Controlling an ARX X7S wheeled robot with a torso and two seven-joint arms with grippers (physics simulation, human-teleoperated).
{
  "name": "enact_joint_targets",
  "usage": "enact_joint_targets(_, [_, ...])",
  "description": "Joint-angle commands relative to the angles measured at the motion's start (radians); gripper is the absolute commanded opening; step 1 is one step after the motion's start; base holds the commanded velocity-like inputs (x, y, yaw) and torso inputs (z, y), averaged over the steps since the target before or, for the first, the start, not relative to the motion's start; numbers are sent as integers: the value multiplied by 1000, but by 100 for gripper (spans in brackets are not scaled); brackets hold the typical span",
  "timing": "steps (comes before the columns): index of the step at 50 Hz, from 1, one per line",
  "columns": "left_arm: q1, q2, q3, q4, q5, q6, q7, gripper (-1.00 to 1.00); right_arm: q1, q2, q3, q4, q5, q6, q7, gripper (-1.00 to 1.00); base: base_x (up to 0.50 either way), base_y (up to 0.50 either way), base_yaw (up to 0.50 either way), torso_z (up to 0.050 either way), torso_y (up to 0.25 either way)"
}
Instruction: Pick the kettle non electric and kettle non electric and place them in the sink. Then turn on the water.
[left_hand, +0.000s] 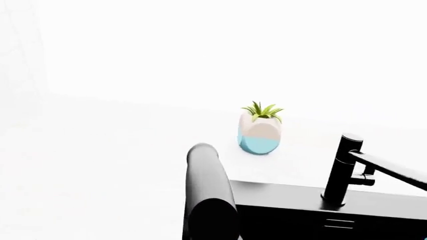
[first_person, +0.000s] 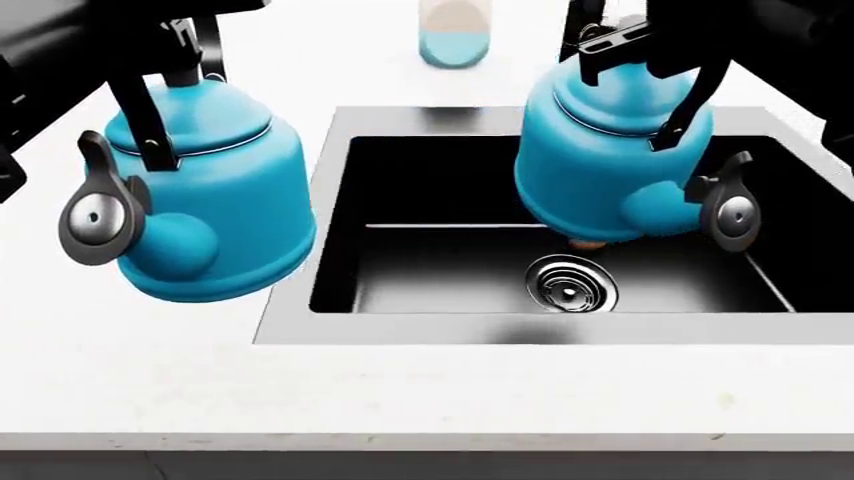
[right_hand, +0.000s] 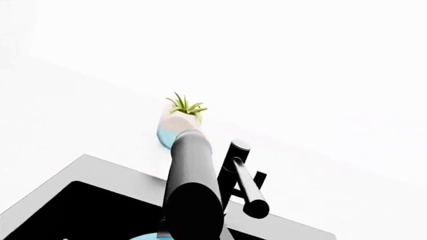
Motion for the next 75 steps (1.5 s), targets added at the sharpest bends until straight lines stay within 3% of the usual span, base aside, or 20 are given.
enact_joint_targets(1, [-9, 0, -22, -6, 13, 2, -1, -100, 13, 2, 9, -1, -31, 1, 1, -100, 1, -500, 0, 0, 0])
enact_joint_targets(27, [1, 3, -41, -8, 10, -8, -7, -100, 27, 4, 6, -6, -49, -15, -3, -100, 0, -492, 0, 1, 2])
enact_joint_targets(48, [14, 5, -53, -8, 15, -15, -9, -100, 49, 12, -7, -8, -58, -3, -13, -100, 0, 0, 0, 1, 1])
enact_joint_targets(67, [30, 7, -64, -4, 22, -12, -9, -100, 55, 17, -16, -8, -55, -6, -7, -100, 493, -16, 0, 1, 3])
enact_joint_targets(75, [30, 8, -70, -7, 21, -15, -10, -100, 59, 18, -21, -7, -69, -5, -14, -100, 78, 0, 0, 0, 4])
